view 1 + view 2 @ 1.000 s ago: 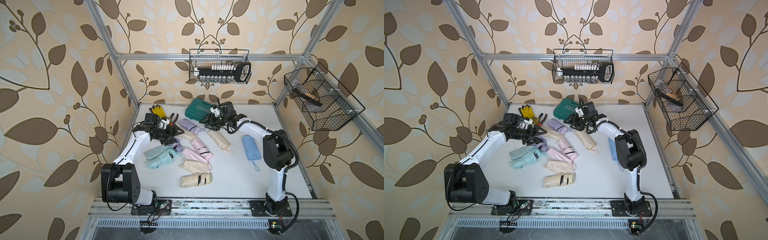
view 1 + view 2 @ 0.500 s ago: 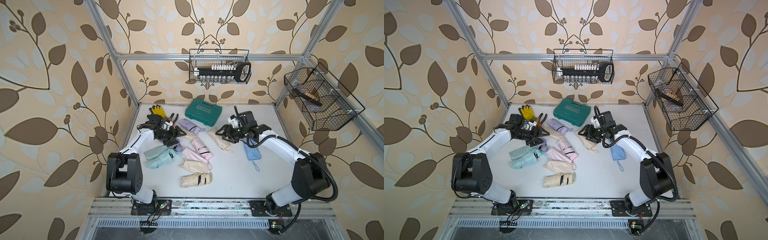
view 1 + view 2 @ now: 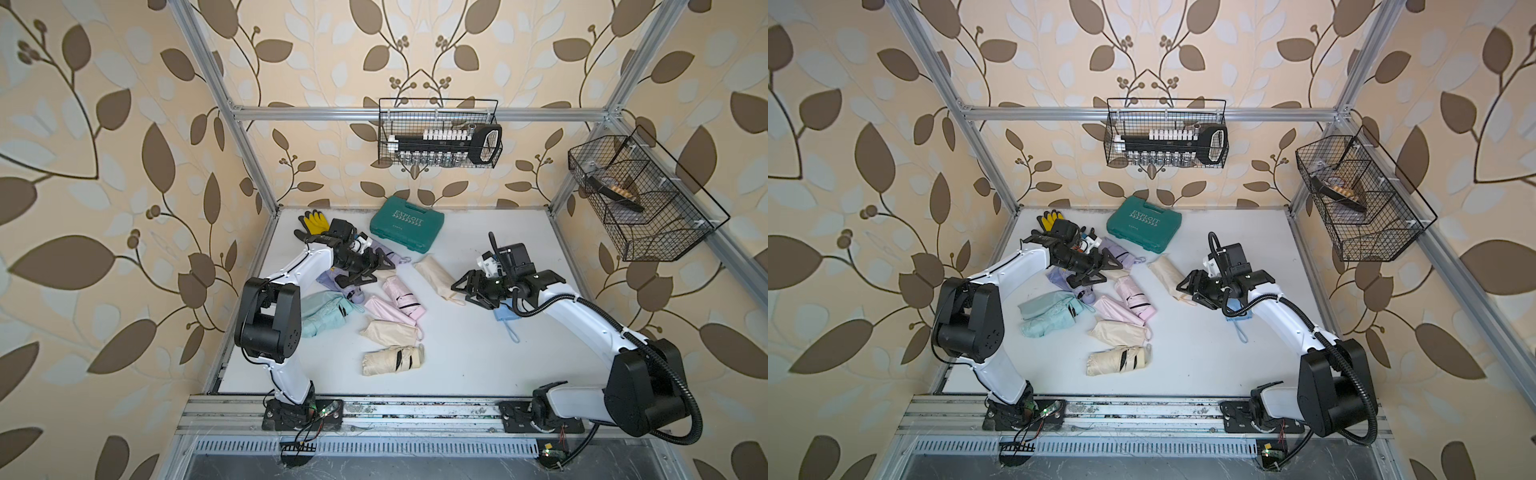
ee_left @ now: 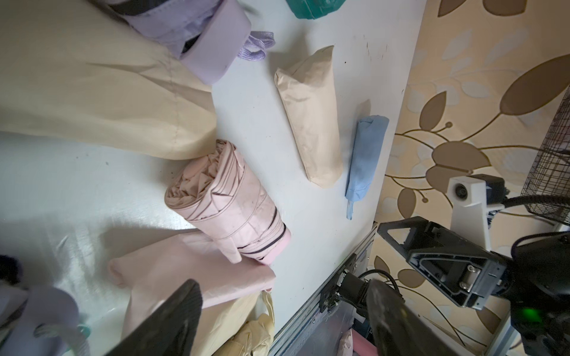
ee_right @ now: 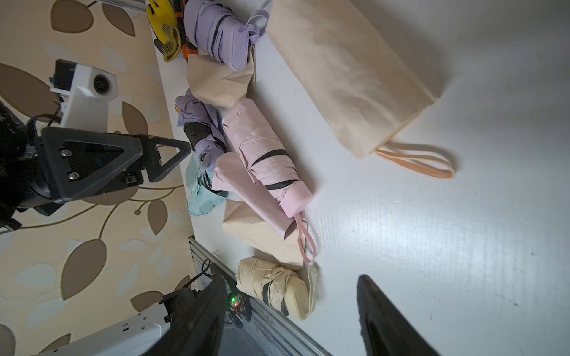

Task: Take umbrellas out of sleeves
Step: Adjust the umbrella at the center of the board.

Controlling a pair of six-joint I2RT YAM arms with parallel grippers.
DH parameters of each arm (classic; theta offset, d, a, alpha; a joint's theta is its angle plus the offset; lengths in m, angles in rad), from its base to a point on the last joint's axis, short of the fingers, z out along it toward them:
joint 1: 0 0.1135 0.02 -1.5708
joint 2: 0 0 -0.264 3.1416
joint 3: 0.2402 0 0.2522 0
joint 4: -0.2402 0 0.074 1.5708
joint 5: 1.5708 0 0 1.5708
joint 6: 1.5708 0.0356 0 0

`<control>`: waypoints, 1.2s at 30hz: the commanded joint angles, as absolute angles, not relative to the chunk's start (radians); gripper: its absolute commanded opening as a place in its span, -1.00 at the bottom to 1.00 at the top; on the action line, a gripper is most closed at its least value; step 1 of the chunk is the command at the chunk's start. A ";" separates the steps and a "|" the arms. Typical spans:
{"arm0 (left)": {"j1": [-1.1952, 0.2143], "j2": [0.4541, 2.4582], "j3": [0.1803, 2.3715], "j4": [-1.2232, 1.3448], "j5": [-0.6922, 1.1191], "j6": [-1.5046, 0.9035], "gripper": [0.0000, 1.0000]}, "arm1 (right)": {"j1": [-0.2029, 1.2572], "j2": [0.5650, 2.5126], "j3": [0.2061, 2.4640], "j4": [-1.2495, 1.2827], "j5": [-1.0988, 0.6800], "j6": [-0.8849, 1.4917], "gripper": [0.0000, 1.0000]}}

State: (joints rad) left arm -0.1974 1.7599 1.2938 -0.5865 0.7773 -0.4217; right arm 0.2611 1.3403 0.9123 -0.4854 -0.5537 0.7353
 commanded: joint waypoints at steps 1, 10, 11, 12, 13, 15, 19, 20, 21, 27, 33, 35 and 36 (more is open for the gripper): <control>-0.220 1.795 1.346 -0.585 0.755 -0.379 0.82 | 0.255 1.312 0.903 -0.517 -0.560 0.723 0.35; -0.274 1.957 1.527 -0.634 0.758 -0.332 0.98 | 0.247 1.299 0.891 -0.566 -0.575 0.704 0.35; -0.284 1.974 1.552 -0.649 0.747 -0.322 0.98 | 0.243 1.297 0.890 -0.571 -0.579 0.700 0.35; -0.293 1.992 1.577 -0.661 0.736 -0.313 0.98 | 0.238 1.298 0.891 -0.576 -0.584 0.695 0.35; -0.302 2.010 1.601 -0.670 0.728 -0.306 0.98 | 0.234 1.296 0.893 -0.585 -0.589 0.690 0.35; -0.313 2.049 1.641 -0.684 0.718 -0.303 0.98 | 0.228 1.299 0.901 -0.606 -0.592 0.677 0.35; -0.332 2.118 1.724 -0.708 0.700 -0.295 0.98 | 0.212 1.311 0.923 -0.672 -0.603 0.631 0.35; -0.338 2.132 1.742 -0.715 0.690 -0.289 0.98 | 0.210 1.309 0.923 -0.682 -0.603 0.623 0.35; -0.345 2.149 1.764 -0.723 0.682 -0.282 0.98 | 0.205 1.307 0.926 -0.693 -0.604 0.612 0.35; -0.386 2.240 1.881 -0.763 0.635 -0.250 0.90 | 0.165 1.314 0.929 -0.730 -0.639 0.568 0.35; -0.407 2.313 1.959 -0.756 0.621 -0.251 0.74 | 0.153 1.342 0.934 -0.745 -0.670 0.536 0.35; -0.414 2.329 1.984 -0.756 0.605 -0.242 0.73 | 0.146 1.348 0.937 -0.756 -0.678 0.521 0.35; -0.418 2.335 1.995 -0.755 0.594 -0.236 0.72 | 0.142 1.350 0.939 -0.762 -0.683 0.514 0.35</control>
